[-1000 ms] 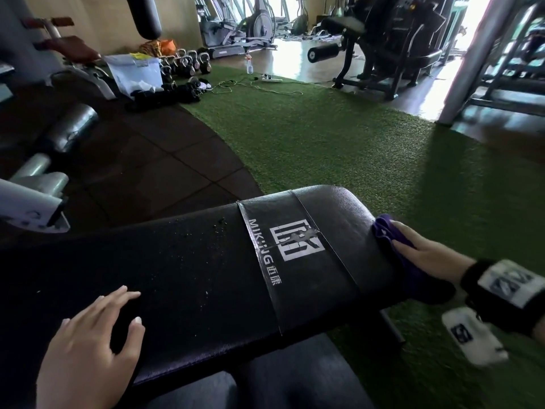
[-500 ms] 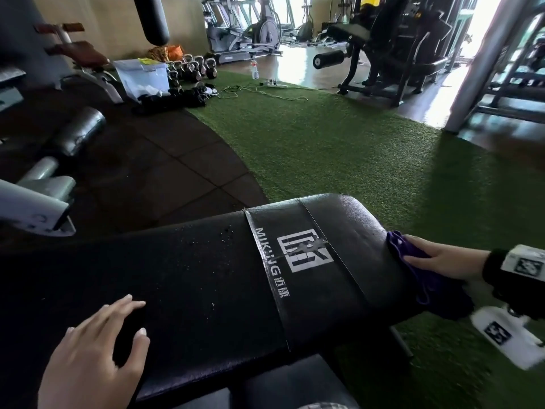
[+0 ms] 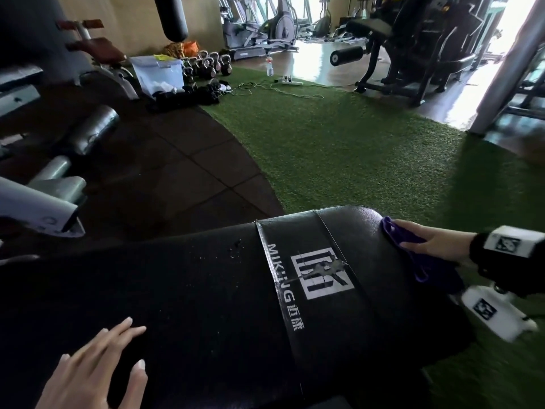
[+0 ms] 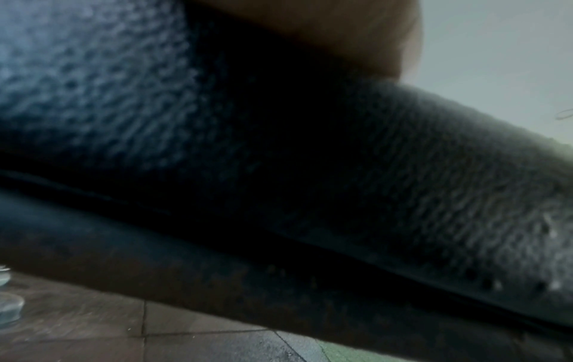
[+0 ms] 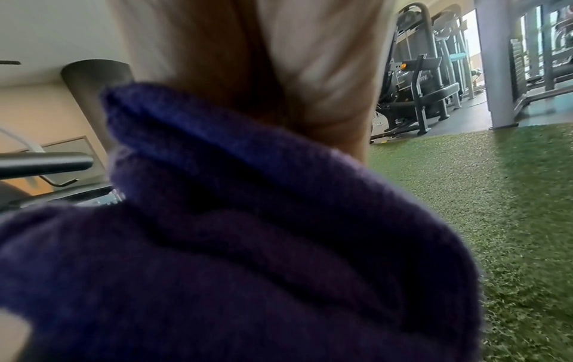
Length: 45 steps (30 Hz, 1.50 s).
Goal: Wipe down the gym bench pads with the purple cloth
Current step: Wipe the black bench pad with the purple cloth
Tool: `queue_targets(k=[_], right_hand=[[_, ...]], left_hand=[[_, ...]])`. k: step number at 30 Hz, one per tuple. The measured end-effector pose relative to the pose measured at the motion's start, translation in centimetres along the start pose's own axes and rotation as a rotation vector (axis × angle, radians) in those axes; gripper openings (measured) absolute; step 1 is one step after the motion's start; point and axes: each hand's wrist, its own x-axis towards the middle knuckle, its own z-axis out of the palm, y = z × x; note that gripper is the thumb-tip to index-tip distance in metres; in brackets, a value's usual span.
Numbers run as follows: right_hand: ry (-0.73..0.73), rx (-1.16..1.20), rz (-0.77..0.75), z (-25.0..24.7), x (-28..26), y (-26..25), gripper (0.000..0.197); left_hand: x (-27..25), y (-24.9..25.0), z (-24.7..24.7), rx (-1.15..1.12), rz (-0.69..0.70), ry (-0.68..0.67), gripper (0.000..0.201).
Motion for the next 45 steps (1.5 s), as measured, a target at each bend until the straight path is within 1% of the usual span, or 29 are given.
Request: queue_targets(k=[2, 4, 6, 10, 12, 14, 16, 18, 20, 23, 26, 28, 30, 33, 35, 37, 40, 42, 45], right_hand=[[-0.033, 0.052, 0.028, -0.1, -0.6, 0.7, 0.060], [-0.016, 0.053, 0.047, -0.3, 0.4, 0.1, 0.064], [0.000, -0.005, 0.051, -0.6, 2.3, -1.4, 0.069], [0.047, -0.187, -0.019, -1.1, 6.3, -4.1, 0.077], [0.064, -0.217, -0.025, -1.2, 7.6, -4.3, 0.069], [0.053, -0.116, 0.014, -1.3, 7.9, -4.4, 0.054], [0.026, -0.056, 0.046, -1.3, 7.6, -5.4, 0.052], [-0.021, -0.152, 0.011, -1.1, 7.9, -7.0, 0.054], [-0.075, -0.336, -0.067, -0.1, 8.6, -9.5, 0.054], [-0.195, -0.533, -0.180, 3.6, 9.1, -14.5, 0.051], [-0.288, -0.612, -0.285, 8.2, 9.1, -18.4, 0.050], [-0.291, -0.632, -0.345, 9.8, 9.1, -19.5, 0.050], [-0.295, -0.660, -0.366, 9.8, 9.0, -19.4, 0.052], [-0.292, -0.709, -0.309, 7.4, 8.5, -18.2, 0.053], [-0.277, -0.746, -0.261, 5.9, 8.3, -17.3, 0.050], [-0.253, -0.780, -0.227, 5.4, 8.6, -17.0, 0.046], [-0.236, -0.844, -0.255, 7.3, 8.8, -18.3, 0.042], [-0.239, -0.858, -0.336, 9.5, 8.5, -20.0, 0.045], [-0.231, -0.822, -0.446, 12.7, 8.0, -22.0, 0.050]], left_hand=[[0.2, 0.1, 0.0, -0.003, 0.004, 0.004, 0.058], [0.2, 0.4, -0.2, -0.009, -0.013, -0.003, 0.059], [0.2, 0.5, -0.3, -0.010, -0.033, -0.022, 0.060], [0.1, 0.1, -0.2, 0.017, -0.044, -0.057, 0.061], [0.1, -0.3, -0.1, 0.034, -0.040, -0.063, 0.061], [0.2, -0.5, -0.1, 0.049, -0.037, -0.064, 0.062], [0.2, -0.4, -0.2, 0.059, -0.029, -0.070, 0.062], [0.3, -0.3, -0.4, 0.065, -0.020, -0.083, 0.061], [0.4, -0.1, -0.7, 0.068, -0.018, -0.090, 0.061], [0.5, 0.3, -1.2, 0.073, -0.008, -0.089, 0.060], [0.5, 0.5, -1.2, 0.075, -0.017, -0.079, 0.058], [0.4, 0.5, -1.1, 0.067, -0.026, -0.072, 0.056], [0.4, 0.4, -1.0, 0.070, -0.022, -0.064, 0.055], [0.3, 0.6, -1.1, 0.079, -0.008, -0.054, 0.056], [0.3, 0.7, -1.2, 0.062, -0.009, -0.041, 0.056], [0.3, 0.8, -1.1, 0.052, -0.017, -0.030, 0.056], [0.6, 0.9, -1.0, 0.025, -0.035, -0.009, 0.051], [0.6, 1.1, -0.8, 0.016, -0.057, 0.016, 0.044], [0.5, 1.2, -0.6, 0.010, -0.092, 0.000, 0.048]])
